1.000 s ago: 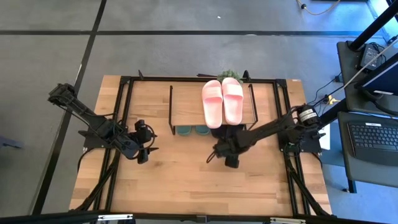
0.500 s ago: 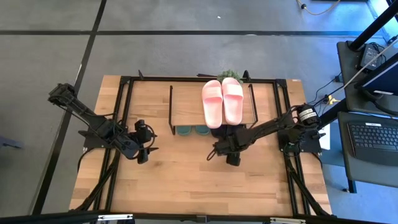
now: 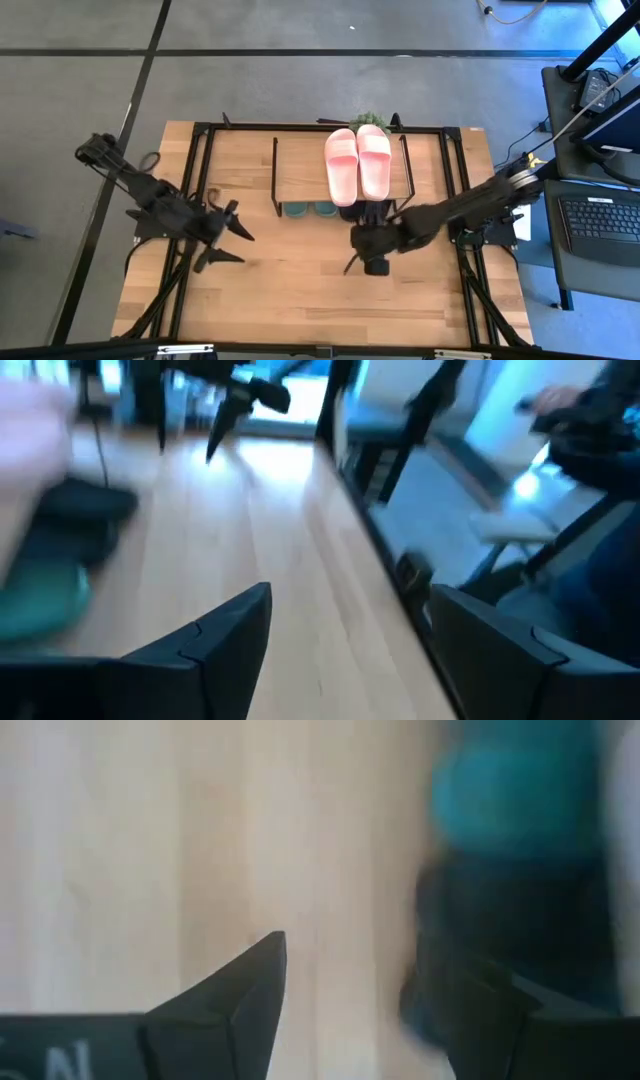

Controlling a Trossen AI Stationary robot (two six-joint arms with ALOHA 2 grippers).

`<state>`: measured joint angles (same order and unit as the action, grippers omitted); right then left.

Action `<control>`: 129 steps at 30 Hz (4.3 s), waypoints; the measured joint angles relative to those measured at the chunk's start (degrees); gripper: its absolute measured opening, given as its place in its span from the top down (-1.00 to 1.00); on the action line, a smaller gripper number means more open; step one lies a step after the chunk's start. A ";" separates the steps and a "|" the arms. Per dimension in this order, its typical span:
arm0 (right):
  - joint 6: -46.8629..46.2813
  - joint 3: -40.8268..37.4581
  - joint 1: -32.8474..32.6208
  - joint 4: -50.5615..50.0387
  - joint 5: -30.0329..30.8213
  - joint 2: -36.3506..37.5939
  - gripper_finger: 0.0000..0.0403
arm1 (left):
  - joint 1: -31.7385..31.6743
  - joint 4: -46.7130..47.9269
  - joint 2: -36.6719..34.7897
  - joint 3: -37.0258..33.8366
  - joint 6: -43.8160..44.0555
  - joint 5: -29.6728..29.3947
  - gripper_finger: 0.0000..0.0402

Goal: Pick and place slides into the shelf
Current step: Return to Home Position

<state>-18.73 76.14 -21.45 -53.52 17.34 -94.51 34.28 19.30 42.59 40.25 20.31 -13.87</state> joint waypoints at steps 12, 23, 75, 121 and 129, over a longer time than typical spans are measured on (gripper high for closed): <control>23.05 -2.60 6.52 25.06 0.45 24.20 -0.11 | -6.60 -3.67 -12.00 0.00 -14.55 -11.10 -0.31; 27.67 -19.15 22.50 40.44 -14.86 37.66 -0.11 | -14.79 -1.64 -17.86 -1.89 -17.63 -10.22 -0.31; 17.32 -67.21 39.08 56.33 -22.05 89.22 -0.11 | -19.06 -7.47 -42.42 -29.86 -15.93 -11.40 -0.31; 14.13 -75.71 39.15 60.85 -21.44 91.68 -0.11 | -19.04 -15.94 -42.44 -37.51 -17.70 -11.56 -0.31; 8.61 -75.71 39.16 60.94 -21.35 91.67 -0.11 | -19.05 -15.94 -42.44 -37.51 -17.94 -11.58 -0.31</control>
<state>-10.12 0.43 17.70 7.42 -4.01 -2.84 15.23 3.36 0.14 2.74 2.37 -25.45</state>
